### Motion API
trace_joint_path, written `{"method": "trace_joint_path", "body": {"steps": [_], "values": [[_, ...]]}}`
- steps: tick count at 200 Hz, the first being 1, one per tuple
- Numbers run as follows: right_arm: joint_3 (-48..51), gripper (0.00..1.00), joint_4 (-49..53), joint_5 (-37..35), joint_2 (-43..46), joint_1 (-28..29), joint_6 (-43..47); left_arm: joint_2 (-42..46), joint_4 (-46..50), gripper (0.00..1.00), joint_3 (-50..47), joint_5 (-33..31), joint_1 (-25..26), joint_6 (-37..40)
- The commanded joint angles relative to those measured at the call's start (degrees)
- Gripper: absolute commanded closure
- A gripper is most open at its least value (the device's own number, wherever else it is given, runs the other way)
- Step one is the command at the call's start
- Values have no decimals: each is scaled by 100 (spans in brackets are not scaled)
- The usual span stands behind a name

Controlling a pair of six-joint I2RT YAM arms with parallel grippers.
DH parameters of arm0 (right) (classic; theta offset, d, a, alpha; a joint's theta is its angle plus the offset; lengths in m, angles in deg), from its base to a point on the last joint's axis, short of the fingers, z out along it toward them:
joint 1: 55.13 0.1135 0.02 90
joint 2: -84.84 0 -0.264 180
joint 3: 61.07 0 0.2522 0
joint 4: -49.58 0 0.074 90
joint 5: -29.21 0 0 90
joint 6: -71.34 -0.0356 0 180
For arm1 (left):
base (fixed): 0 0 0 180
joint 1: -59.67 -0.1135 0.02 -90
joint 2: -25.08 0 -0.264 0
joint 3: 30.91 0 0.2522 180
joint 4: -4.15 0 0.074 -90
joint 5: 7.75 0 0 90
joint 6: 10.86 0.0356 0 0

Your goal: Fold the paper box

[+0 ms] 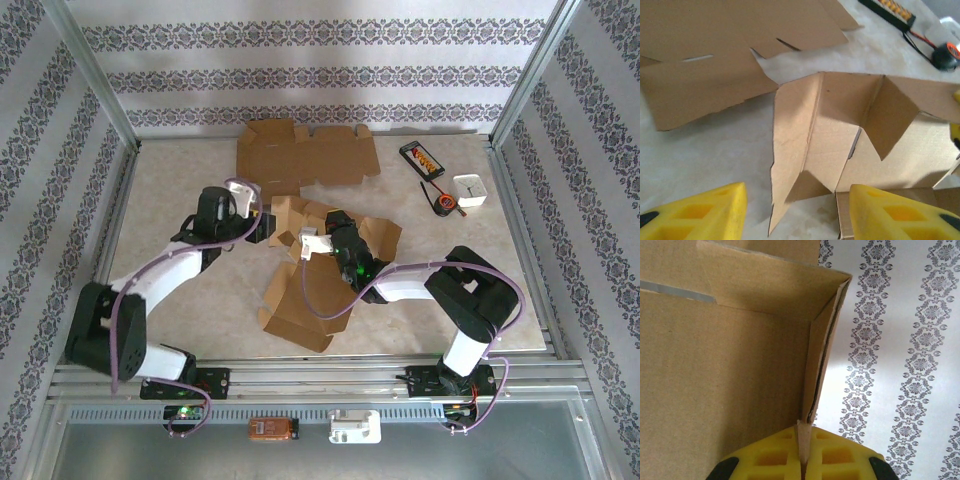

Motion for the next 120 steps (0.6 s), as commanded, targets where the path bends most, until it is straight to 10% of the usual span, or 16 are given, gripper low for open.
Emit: {"method": "trace_joint_path", "body": {"steps": [1, 49, 120], "values": [[-51, 99, 381, 154, 48, 66, 23, -528, 386, 44, 706, 727, -189, 950], [-49, 98, 516, 183, 137, 67, -136, -1633, 1220, 48, 1809, 1910, -386, 1598], [-372, 82, 1266, 143, 282, 87, -788, -1828, 1210, 97, 1889, 2698, -396, 1487]]}}
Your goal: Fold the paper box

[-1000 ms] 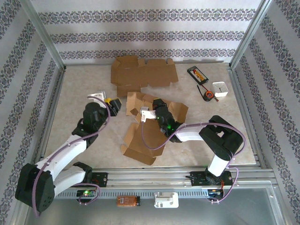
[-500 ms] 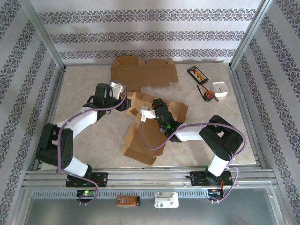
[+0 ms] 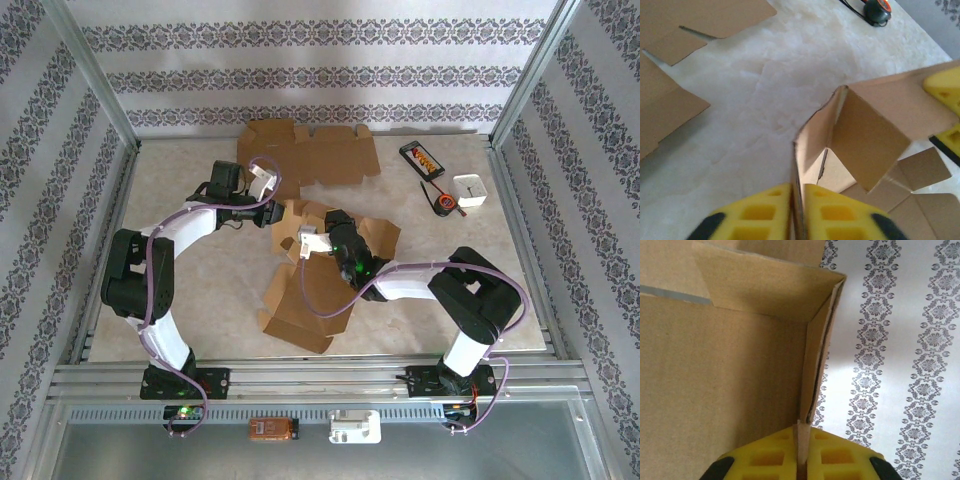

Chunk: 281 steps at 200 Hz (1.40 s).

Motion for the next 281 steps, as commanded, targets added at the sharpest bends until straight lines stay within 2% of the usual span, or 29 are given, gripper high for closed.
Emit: {"method": "trace_joint_path", "body": {"steps": [1, 12, 19, 25, 35, 48, 63, 81, 104, 130, 159, 180, 207, 242, 281], "values": [[-232, 81, 815, 80, 191, 94, -520, 61, 111, 98, 23, 418, -42, 132], [-477, 72, 1596, 134, 360, 100, -1095, 108, 66, 100, 14, 401, -41, 235], [-709, 52, 2321, 271, 545, 94, -1561, 136, 26, 100, 13, 362, -38, 308], [-948, 41, 3086, 533, 690, 81, -2077, 153, 20, 100, 20, 338, -37, 410], [-1386, 33, 4365, 1160, 919, 39, -2890, 184, -25, 100, 2, 359, -32, 692], [-1880, 23, 5395, 1884, 1108, -27, -3814, 277, -255, 100, -118, 327, 10, 1038], [-2294, 11, 6237, 2782, 1287, -119, -4542, 379, -568, 100, -250, 191, 56, 1230], [-2629, 3, 6826, 3554, 1428, -216, -5236, 400, -771, 100, -261, 145, 87, 1377], [-3143, 2, 7312, 4847, 1526, -654, -6369, 349, -825, 100, -173, -53, 236, 1668], [-3653, 2, 7383, 6539, 1361, -1728, -8074, 312, -857, 100, -42, -254, 412, 1961], [-3810, 8, 7412, 7493, 893, -2663, -9384, 321, -1024, 100, 64, -451, 640, 2226], [-3662, 13, 7523, 7642, 617, -2970, -9748, 352, -1050, 100, 158, -677, 826, 2301], [-3339, 14, 7480, 7917, 511, -2987, -9601, 443, -1004, 100, 263, -1125, 1104, 2223], [-3178, 7, 7408, 8385, 397, -2985, -9588, 261, -67, 100, 1036, -1398, 1197, 1580], [-3015, 11, 7384, 8322, 413, -2934, -9293, -10, 668, 100, 1763, -1465, 1198, 837]]}}
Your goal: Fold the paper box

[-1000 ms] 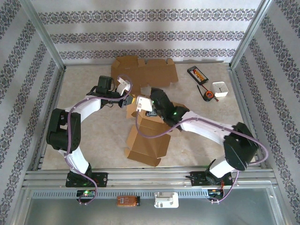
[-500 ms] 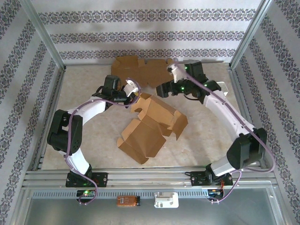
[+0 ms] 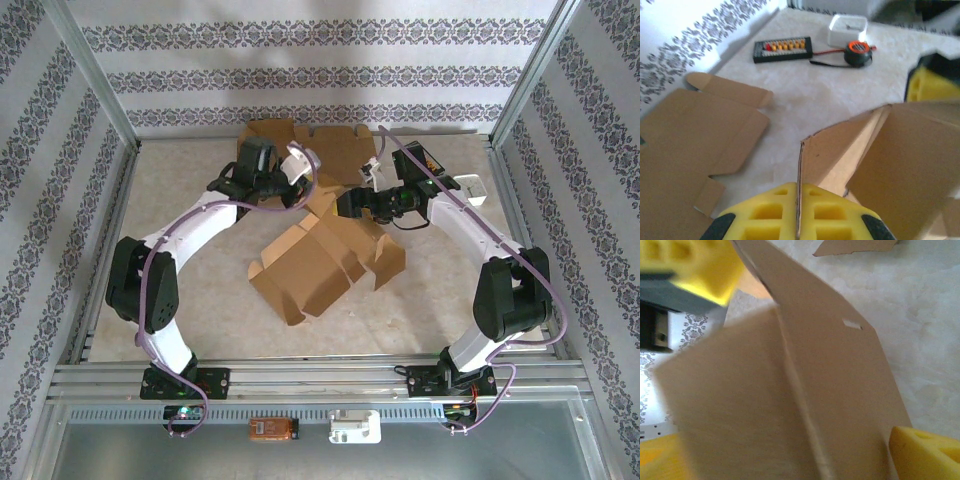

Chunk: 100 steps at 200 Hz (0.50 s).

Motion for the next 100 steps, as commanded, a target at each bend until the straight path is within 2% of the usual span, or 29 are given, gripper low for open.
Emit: {"method": "trace_joint_path", "body": {"steps": [1, 15, 39, 60, 83, 100], "values": [[187, 11, -43, 255, -20, 98, 182, -171, 634, 100, 305, -99, 18, -603], [210, 14, -27, 227, -40, 150, 307, -177, 540, 100, 253, -111, 25, -644], [204, 28, -70, 118, -89, 224, 320, -250, 591, 100, 312, -154, 24, -649], [177, 35, -139, -7, -95, 291, 323, -336, 723, 100, 469, -166, 33, -747], [190, 44, -220, -665, -25, 392, 318, -532, 1217, 100, 943, -301, 43, -1269], [273, 46, -379, -1173, 48, 447, 213, -684, 1524, 100, 1212, -385, 56, -1775]]}}
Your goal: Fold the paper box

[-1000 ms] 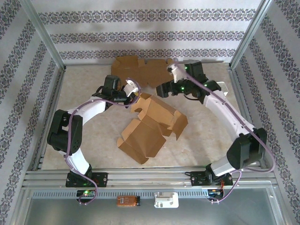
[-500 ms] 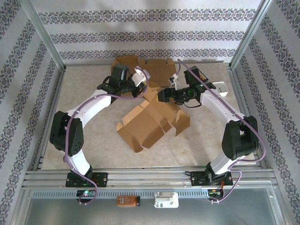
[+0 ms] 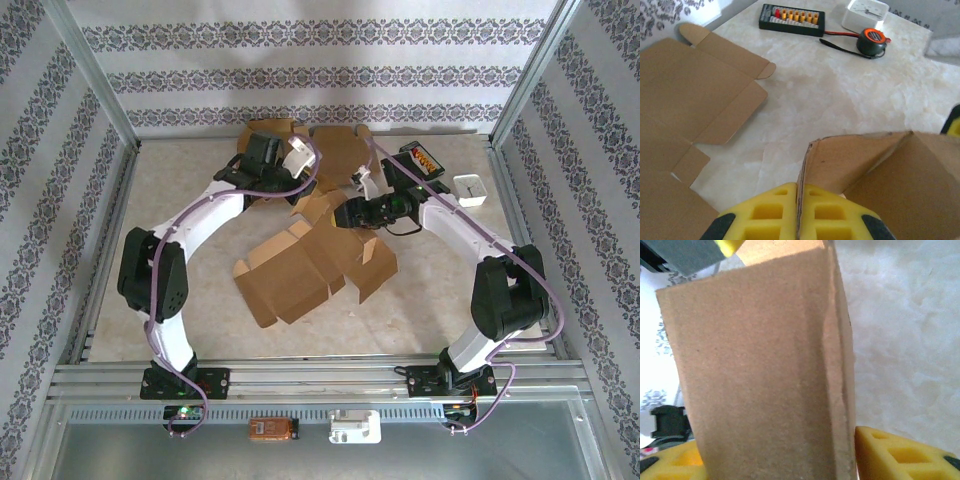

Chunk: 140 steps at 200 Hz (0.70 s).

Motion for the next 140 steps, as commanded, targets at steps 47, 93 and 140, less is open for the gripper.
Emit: {"method": "trace_joint_path", "body": {"steps": [47, 93, 140], "values": [[254, 48, -388, -2400, 312, 394, 38, 4, 326, 100, 220, -270, 94, -1775], [290, 49, -625, -3446, 330, 691, -76, 272, -226, 100, -296, -244, 120, -3099], [323, 49, -704, -3849, 282, 924, -6, 739, -756, 100, -1319, -778, 163, -3702]]}}
